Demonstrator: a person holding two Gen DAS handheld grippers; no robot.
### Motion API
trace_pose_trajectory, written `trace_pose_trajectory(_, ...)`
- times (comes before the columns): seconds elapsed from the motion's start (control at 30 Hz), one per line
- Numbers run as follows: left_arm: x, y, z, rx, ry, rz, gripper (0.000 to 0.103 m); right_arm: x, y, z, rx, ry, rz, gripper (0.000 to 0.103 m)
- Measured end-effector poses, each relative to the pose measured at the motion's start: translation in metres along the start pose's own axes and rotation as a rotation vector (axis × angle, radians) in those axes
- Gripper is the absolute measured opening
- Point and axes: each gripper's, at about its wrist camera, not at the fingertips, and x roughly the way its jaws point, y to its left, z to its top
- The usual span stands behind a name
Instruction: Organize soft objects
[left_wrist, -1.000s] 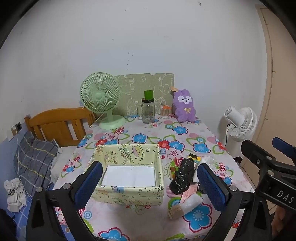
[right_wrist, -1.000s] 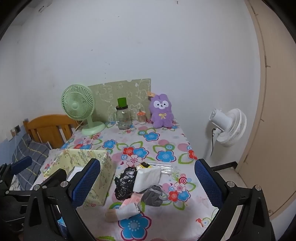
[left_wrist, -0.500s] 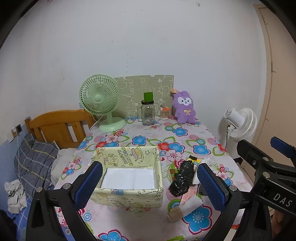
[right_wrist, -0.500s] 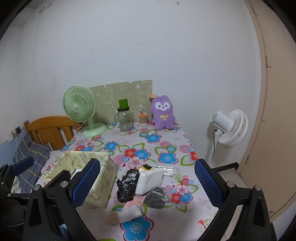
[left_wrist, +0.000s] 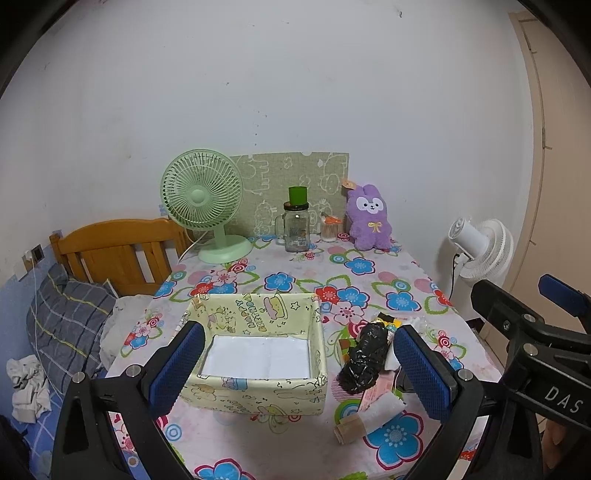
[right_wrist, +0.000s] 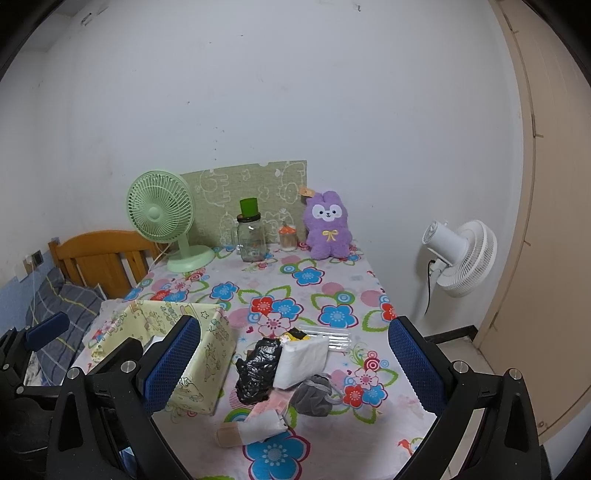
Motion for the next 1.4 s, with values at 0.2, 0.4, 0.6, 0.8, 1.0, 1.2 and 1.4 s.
trace_pose_trajectory(0.2, -0.0004, 0.0006, 0.0002, -0.001, -0.005, 0.001, 0.103, -0.0003, 0.0005, -0.0005, -0.001, -0.005, -0.001, 0.103)
trace_pose_trajectory(0.4, -0.0007, 0.0006, 0.0, 0.0, -0.006, 0.002, 0.103, -0.0013, 0.0013, -0.0001, -0.005, -0.012, 0.004, 0.103)
trace_pose_trajectory(0.6, -0.001, 0.0013, -0.0006, 0.0, -0.007, 0.001, 0.103, -0.001, 0.0024, -0.0004, -0.004, -0.012, 0.006, 0.103)
trace_pose_trajectory(0.8, -0.0012, 0.0018, -0.0012, 0.0, -0.008, 0.0, 0.103, -0.0019, 0.0017, -0.0006, -0.003, -0.012, 0.007, 0.103)
trace_pose_trajectory(1.0, -0.0018, 0.0027, -0.0011, 0.0, -0.011, 0.0, 0.103, -0.0021, 0.0018, -0.0005, -0.003, -0.013, 0.007, 0.103)
trace_pose_trajectory(1.2, -0.0021, 0.0048, -0.0011, -0.002, -0.01, 0.0, 0.103, -0.002, 0.003, 0.0002, -0.005, -0.013, 0.01, 0.103)
trace_pose_trajectory(1.4, -0.0031, 0.0063, -0.0013, -0.005, -0.011, 0.002, 0.103, -0.0026, 0.0026, -0.0003, -0.003, -0.015, 0.009, 0.103)
